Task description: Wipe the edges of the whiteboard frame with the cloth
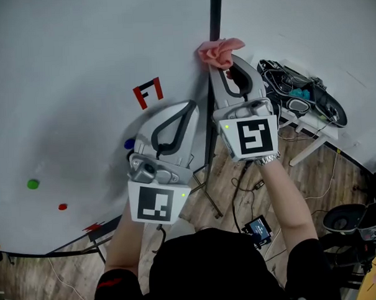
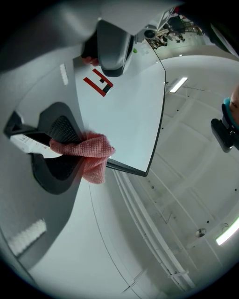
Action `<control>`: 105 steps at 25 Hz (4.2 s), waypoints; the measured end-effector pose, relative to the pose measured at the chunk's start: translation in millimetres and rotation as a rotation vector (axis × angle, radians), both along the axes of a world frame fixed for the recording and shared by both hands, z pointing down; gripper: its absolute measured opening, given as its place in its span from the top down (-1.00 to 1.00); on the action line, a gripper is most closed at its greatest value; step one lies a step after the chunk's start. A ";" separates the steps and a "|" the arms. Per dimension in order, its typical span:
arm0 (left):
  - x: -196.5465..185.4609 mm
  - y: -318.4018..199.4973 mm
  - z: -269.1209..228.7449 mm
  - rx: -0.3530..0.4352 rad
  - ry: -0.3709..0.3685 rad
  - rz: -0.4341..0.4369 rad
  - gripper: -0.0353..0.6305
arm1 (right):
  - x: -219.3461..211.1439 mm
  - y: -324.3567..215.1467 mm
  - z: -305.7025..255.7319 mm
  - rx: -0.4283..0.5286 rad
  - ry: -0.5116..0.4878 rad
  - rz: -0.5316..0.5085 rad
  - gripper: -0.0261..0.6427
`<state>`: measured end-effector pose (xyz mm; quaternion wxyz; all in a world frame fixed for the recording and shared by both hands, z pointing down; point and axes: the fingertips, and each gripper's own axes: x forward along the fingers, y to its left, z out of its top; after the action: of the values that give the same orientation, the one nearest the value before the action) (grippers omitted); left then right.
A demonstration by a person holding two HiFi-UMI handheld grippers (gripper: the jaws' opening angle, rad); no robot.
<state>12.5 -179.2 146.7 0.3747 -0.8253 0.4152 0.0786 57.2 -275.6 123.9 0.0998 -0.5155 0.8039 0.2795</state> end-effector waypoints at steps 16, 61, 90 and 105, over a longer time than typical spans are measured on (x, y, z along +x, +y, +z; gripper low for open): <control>-1.1 -1.9 45.0 -0.072 -0.011 -0.001 0.89 | 0.1 2.1 37.5 -0.030 -0.010 0.003 0.78; 0.0 -5.4 97.4 -0.138 0.035 0.036 0.89 | 7.0 -1.7 118.7 -0.117 -0.013 0.035 0.77; -17.5 -14.3 121.6 -0.111 0.215 -0.085 0.89 | 7.5 -1.8 153.3 -0.161 -0.017 0.037 0.77; -19.2 -15.5 138.2 -0.136 0.211 -0.119 0.89 | 7.0 -2.4 181.2 -0.217 -0.011 0.045 0.77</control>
<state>-6.7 -194.7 284.9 0.2765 -0.8098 0.5047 0.1143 64.2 -278.0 305.1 0.0415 -0.5427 0.8171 0.1901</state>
